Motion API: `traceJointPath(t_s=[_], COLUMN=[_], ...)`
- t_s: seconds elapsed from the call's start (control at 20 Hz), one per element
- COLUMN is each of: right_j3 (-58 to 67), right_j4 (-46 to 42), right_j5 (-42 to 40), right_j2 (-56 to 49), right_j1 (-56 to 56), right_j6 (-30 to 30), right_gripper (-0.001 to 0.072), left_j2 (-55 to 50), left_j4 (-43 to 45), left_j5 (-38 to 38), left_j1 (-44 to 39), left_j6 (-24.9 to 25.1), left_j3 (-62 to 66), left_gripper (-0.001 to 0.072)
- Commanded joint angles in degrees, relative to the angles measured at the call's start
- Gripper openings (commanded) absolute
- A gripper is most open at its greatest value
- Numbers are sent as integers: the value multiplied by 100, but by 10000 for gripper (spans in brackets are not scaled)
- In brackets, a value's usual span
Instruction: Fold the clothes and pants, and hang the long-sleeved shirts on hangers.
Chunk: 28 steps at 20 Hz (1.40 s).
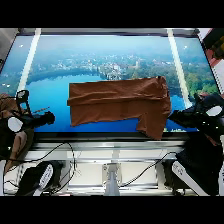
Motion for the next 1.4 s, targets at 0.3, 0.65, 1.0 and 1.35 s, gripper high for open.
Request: traceJointPath(t_s=[0.3,0.65,1.0,1.35], right_j3=[-90,-90,-90,-90], right_j4=[575,1362,1152,662], right_j5=[435,382,240,15], right_j2=[-1228,-1405,-1403,-1405], right_j1=[-48,-129,-129,-129], right_j6=[-957,-1891,-2162,-1934], right_gripper=[444,365,364,297], left_j2=[-44,-44,-44,-44], left_j4=[-22,-22,-435,-741], left_j5=[195,197,190,129], left_j1=[0,0,0,-2], left_j6=[-33,-33,-31,-31], left_j3=[-85,-85,-111,-415], left_gripper=[474,475,475,475])
